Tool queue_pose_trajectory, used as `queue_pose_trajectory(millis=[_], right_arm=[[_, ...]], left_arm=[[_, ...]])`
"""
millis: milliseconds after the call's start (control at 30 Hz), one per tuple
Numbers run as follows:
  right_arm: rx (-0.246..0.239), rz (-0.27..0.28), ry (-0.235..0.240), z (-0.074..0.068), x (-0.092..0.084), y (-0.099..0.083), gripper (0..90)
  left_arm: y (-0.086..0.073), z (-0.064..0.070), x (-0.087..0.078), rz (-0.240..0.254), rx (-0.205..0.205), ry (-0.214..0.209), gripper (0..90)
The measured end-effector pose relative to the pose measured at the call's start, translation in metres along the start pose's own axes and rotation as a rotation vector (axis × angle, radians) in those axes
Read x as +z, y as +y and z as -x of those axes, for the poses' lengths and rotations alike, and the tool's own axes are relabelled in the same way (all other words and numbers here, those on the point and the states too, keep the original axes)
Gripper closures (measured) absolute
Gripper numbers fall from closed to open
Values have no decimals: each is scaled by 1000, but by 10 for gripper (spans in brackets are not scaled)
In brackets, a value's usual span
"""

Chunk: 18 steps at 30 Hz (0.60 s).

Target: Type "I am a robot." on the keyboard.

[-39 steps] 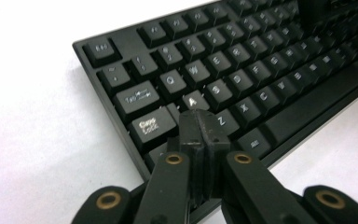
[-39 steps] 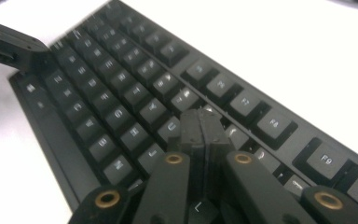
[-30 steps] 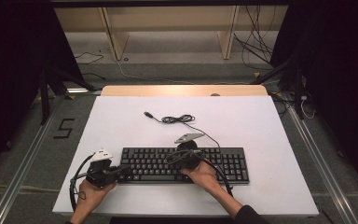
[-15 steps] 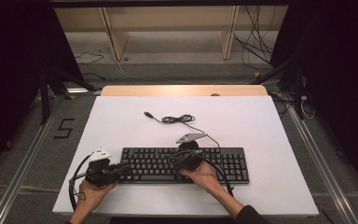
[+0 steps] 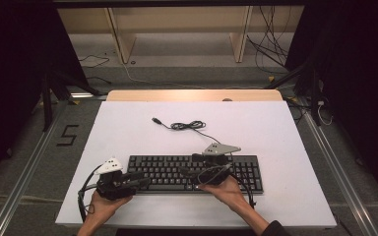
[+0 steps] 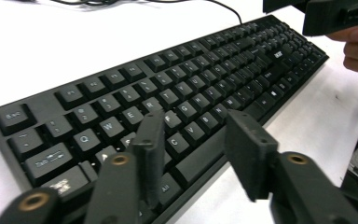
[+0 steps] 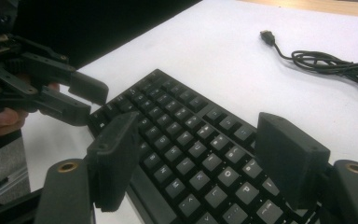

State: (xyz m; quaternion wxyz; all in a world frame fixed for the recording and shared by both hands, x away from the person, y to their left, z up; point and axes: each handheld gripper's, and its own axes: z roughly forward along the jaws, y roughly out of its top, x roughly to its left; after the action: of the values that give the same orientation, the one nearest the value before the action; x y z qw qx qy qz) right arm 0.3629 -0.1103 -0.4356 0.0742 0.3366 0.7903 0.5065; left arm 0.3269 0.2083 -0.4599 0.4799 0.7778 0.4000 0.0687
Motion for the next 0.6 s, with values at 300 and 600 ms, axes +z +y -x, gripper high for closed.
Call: queue_pose_trajectory(millis=[300,600], right_arm=[[2,20,1,-1,-12,-5,309],[1,30,4,-4,-20,-9,303]], left_arm=[[-1,5,6,-40,31,-23,798],[-5,6,17,-119,41,-16,887]])
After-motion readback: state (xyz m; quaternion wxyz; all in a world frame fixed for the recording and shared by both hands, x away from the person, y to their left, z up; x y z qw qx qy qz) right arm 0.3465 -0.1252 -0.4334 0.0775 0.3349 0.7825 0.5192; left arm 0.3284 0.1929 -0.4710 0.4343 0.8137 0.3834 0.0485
